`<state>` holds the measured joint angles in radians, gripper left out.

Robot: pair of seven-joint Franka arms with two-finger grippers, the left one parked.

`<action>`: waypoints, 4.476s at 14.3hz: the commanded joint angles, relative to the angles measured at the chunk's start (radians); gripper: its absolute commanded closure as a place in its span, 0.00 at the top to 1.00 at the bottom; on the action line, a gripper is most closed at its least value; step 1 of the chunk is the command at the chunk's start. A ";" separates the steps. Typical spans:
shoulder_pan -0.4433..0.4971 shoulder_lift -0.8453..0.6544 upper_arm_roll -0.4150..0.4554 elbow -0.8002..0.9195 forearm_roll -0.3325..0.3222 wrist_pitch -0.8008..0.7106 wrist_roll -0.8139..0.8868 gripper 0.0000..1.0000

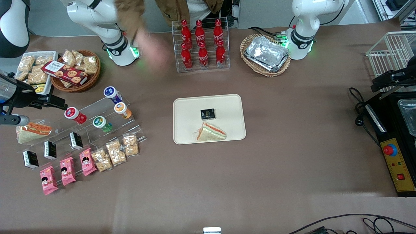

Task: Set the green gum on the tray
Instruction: 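Move the right gripper down toward the green-labelled gum bottle on the rack, then close the right gripper around the green-labelled gum bottle, then lift the green gum bottle up off the acrylic rack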

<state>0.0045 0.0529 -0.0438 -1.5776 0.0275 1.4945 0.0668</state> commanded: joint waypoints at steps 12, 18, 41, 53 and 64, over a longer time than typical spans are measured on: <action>0.027 -0.246 0.021 -0.374 -0.009 0.166 -0.001 1.00; 0.032 -0.223 0.021 -0.585 -0.009 0.403 -0.059 1.00; 0.020 -0.002 0.012 -0.742 -0.009 0.828 -0.188 0.73; 0.017 -0.010 0.007 -0.515 -0.001 0.525 -0.243 0.21; 0.029 -0.010 0.016 -0.056 0.060 -0.026 -0.156 0.21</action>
<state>0.0275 0.0243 -0.0372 -1.7204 0.0520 1.5530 -0.1547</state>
